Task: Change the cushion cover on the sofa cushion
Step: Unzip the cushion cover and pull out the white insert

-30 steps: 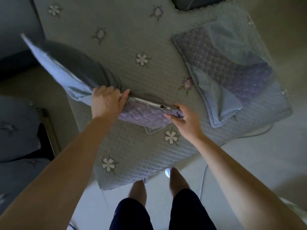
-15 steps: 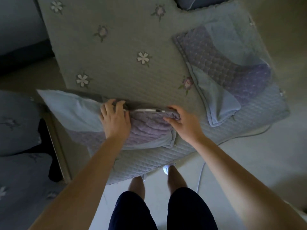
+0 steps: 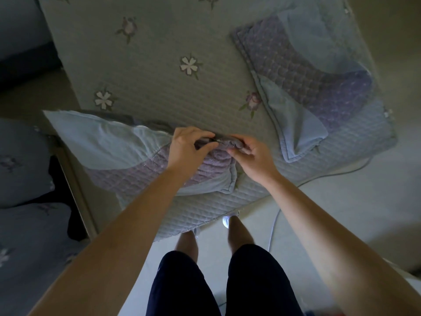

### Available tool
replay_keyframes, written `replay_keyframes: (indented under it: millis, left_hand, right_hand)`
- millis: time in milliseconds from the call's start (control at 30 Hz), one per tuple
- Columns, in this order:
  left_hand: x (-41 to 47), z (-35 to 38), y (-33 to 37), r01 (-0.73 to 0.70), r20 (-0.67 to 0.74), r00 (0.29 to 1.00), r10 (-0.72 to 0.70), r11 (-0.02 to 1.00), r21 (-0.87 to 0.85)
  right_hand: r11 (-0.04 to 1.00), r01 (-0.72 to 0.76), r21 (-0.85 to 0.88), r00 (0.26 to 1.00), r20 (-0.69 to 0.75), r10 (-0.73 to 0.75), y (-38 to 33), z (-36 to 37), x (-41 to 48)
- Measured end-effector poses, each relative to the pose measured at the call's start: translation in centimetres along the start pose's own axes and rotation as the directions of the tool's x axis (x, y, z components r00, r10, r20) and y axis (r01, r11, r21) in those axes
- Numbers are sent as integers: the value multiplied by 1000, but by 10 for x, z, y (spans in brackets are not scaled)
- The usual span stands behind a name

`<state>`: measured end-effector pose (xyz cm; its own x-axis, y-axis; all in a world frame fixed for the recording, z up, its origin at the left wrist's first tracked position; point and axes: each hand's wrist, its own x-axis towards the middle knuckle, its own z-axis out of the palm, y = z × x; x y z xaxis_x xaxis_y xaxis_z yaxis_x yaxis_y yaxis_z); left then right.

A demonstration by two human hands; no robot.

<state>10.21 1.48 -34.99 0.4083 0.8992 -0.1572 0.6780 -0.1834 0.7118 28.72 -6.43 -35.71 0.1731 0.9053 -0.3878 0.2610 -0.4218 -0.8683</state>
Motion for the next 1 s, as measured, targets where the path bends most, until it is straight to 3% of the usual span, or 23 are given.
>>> replay_keyframes:
  millis: [133, 267, 467, 600, 800, 1000]
  left_hand:
    - [-2, -2, -7, 119, 15, 993, -118, 988, -96]
    - [-7, 0, -9, 140, -34, 989, -145, 983, -117]
    - [-11, 7, -5, 132, -90, 985, -151, 974, -185]
    - [-13, 8, -5, 158, -96, 979, -182, 963, -217]
    - [-6, 6, -5, 77, -52, 995, -82, 993, -90]
    - [1, -5, 3, -16, 20, 1000, 13, 987, 161]
  right_hand:
    - [994, -107, 13, 994, 11, 107, -6, -2, 3]
    - [996, -71, -51, 997, -10, 70, -7, 1, 10]
    - [986, -104, 127, 995, 14, 103, -1, 2, 8]
    - [994, -62, 89, 998, 34, 59, -1, 1, 5]
    - [998, -59, 30, 998, 22, 58, -1, 0, 3]
    - [983, 7, -182, 997, 79, 8, -12, -7, 7]
